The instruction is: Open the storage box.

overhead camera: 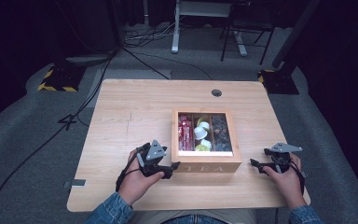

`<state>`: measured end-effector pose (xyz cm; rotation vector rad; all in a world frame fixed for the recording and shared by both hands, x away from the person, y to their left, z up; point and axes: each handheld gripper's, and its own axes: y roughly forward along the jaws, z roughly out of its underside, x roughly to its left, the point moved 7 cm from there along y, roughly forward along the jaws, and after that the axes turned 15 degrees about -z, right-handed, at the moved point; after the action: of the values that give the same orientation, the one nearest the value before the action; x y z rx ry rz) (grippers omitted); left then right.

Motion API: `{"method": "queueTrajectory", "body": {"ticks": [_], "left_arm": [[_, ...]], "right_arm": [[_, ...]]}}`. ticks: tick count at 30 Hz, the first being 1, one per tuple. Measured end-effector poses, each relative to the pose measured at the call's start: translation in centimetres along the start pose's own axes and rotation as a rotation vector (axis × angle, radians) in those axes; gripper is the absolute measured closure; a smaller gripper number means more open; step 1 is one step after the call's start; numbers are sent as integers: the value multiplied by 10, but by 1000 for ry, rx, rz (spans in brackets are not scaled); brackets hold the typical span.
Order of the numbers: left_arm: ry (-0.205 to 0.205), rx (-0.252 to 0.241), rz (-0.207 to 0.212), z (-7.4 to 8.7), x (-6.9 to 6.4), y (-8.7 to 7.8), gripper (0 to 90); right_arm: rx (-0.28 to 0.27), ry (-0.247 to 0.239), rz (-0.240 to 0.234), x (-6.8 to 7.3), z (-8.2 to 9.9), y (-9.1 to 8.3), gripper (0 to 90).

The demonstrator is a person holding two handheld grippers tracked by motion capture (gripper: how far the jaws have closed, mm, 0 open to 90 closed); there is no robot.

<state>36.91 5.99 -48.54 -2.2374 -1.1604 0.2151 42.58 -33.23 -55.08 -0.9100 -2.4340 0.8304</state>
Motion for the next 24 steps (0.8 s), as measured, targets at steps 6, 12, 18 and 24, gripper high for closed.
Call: {"method": "queueTrajectory", "body": {"ticks": [6,12,18,24], "left_arm": [[16,17,0,5,-8,9,264],[22,35,-10,11,-10,15,305],[38,41,-17,12,-12,14,345],[35,41,-15,10,-11,8,407]], "right_arm": [[-7,-3,-2,2,0,-1,232],[-29,5,-13,3,1,-4,366],[-48,26,-39,2,2,-7,431],[-50,23,-68,6,1,-6,484]]}}
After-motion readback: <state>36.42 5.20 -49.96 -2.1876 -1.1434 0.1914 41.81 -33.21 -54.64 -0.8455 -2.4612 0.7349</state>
